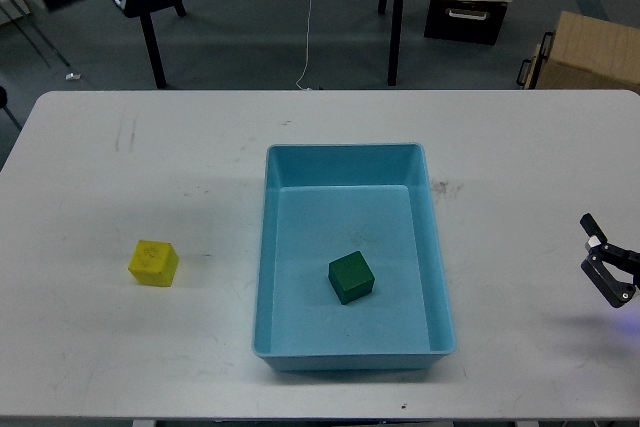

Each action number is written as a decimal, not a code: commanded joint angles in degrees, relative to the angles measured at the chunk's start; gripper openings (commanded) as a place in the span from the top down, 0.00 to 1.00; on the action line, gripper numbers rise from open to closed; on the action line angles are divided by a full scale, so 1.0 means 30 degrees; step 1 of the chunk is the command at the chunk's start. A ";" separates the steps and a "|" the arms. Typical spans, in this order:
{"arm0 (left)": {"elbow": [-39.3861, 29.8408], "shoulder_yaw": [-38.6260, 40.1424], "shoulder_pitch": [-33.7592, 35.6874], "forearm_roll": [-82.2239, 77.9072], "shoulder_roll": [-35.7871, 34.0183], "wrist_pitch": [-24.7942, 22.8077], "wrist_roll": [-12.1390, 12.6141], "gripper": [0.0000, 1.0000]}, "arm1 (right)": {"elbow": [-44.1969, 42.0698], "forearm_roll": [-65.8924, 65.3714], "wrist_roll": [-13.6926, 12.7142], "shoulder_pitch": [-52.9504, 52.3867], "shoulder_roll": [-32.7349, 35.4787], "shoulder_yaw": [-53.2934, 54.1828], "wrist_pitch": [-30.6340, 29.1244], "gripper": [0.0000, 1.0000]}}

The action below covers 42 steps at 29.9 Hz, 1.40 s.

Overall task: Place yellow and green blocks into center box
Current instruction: 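Lower the left gripper onto the yellow cube and close it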

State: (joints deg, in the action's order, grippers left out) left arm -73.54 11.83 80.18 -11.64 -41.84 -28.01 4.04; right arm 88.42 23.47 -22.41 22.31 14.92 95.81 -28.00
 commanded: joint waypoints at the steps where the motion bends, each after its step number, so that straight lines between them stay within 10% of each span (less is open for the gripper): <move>1: -0.0301 -0.5832 0.3851 -0.2206 0.1637 0.0003 0.0088 0.00 | -0.0031 -0.0029 0.0028 -0.0053 -0.0197 -0.0179 0.0001 0.00; 14: -0.4287 -1.6333 0.5798 -1.4365 0.1848 0.0003 0.0206 0.00 | -0.0177 -0.0117 -0.0001 -0.0053 -0.0315 -0.0558 0.0001 0.00; 42: 0.0751 -1.3025 -0.1559 -1.5719 0.1611 0.0003 0.0235 0.00 | -0.0178 -0.0117 -0.0001 0.0035 -0.0315 -0.0970 0.0001 0.00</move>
State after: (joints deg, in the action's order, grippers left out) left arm -72.53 -28.21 76.80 -58.80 -37.01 -28.00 4.75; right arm 87.84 23.11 -22.41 22.38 13.97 92.90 -28.00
